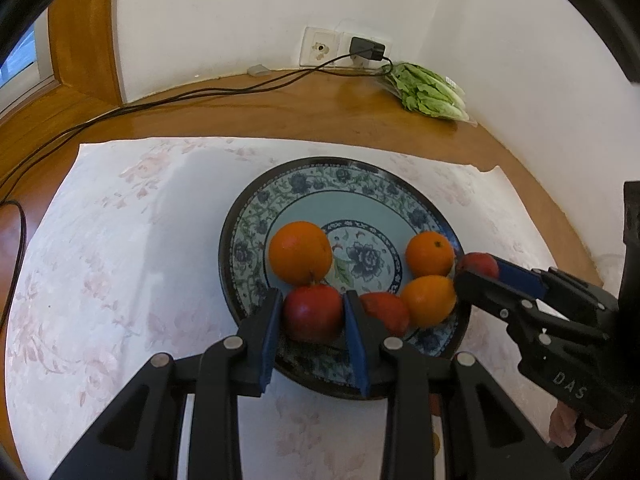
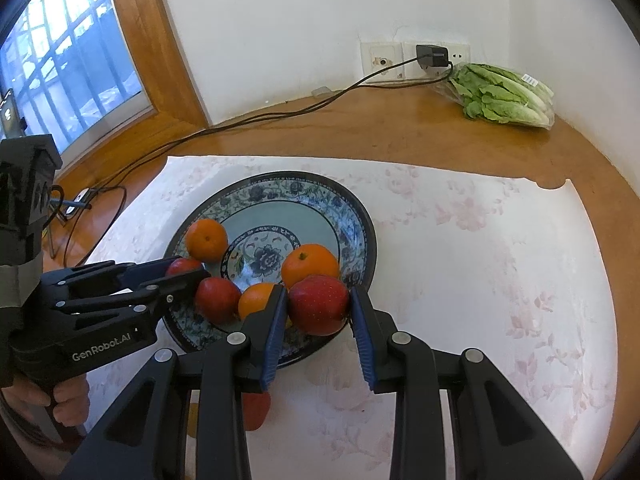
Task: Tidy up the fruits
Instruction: 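Carry both held red apples onto the blue-and-white plate, then open both tools to release the apples on the plate and withdraw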
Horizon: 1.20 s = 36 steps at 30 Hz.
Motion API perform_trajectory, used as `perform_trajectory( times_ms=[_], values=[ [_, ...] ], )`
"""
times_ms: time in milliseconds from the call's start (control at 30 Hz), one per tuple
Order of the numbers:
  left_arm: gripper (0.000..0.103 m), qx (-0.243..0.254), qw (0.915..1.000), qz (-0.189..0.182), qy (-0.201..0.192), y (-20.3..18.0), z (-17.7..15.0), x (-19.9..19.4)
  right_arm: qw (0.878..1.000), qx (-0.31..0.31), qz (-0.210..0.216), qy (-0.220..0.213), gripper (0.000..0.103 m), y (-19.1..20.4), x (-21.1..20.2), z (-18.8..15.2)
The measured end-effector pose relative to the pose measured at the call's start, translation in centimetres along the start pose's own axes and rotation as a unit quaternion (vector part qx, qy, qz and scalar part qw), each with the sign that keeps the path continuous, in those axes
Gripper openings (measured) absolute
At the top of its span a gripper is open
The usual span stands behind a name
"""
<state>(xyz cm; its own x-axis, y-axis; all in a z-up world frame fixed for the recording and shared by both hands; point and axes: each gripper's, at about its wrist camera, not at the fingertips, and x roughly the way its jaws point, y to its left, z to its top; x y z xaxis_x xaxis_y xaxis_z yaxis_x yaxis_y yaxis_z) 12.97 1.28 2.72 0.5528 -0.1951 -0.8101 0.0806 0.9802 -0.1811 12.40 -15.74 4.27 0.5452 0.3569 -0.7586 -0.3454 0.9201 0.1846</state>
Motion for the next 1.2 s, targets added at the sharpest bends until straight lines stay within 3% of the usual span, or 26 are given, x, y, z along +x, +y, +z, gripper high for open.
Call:
perform_trajectory(
  times_ms=[1000, 1200],
  values=[
    [0.032, 0.005, 1.0000, 0.005, 0.000, -0.25, 0.52, 0.62, 1.000, 0.014, -0.002, -0.013, 0.033, -0.30, 0.39, 0.08],
    [0.038, 0.004, 0.9999, 0.011, -0.001, -0.47, 0.54, 0.31, 1.000, 0.014, -0.001, -0.014, 0.033, -0.45, 0.39, -0.10]
  ],
)
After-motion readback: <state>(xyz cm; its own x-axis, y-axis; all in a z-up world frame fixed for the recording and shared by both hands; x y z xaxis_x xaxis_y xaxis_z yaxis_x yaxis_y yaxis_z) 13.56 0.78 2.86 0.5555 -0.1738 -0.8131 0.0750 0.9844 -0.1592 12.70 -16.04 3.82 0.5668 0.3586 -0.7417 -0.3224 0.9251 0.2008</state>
